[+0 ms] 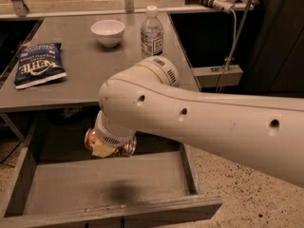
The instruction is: Pick orange can from top drawer and place on counter
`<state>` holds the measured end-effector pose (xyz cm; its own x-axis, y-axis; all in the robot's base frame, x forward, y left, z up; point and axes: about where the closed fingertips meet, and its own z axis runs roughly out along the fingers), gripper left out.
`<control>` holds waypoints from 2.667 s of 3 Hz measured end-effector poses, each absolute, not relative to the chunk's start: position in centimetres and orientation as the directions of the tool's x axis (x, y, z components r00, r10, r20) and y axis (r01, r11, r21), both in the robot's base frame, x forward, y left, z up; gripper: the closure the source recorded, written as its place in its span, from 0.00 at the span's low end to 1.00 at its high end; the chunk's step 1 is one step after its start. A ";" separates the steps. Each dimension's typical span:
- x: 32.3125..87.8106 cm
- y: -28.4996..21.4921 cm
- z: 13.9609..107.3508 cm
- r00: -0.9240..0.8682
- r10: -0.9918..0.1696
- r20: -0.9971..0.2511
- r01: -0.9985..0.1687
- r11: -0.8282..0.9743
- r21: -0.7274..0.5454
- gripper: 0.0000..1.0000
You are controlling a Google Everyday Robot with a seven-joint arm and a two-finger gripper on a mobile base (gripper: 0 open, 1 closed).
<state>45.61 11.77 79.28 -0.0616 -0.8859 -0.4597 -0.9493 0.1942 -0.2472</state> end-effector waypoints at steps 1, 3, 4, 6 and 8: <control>48.1 12.2 84.2 -0.012 -0.885 -0.466 -0.926 0.185 -0.329 1.00; 51.0 13.3 89.1 0.037 -0.883 -0.468 -0.895 0.179 -0.408 1.00; 53.1 14.0 89.3 0.035 -0.871 -0.490 -0.891 0.195 -0.409 1.00; 60.1 17.3 89.5 0.038 -0.861 -0.507 -0.898 0.193 -0.396 1.00; 64.9 18.1 88.1 0.018 -0.869 -0.495 -0.903 0.199 -0.382 1.00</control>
Offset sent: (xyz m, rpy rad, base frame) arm 0.0876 0.0251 0.1395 -0.0052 -0.2531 0.0263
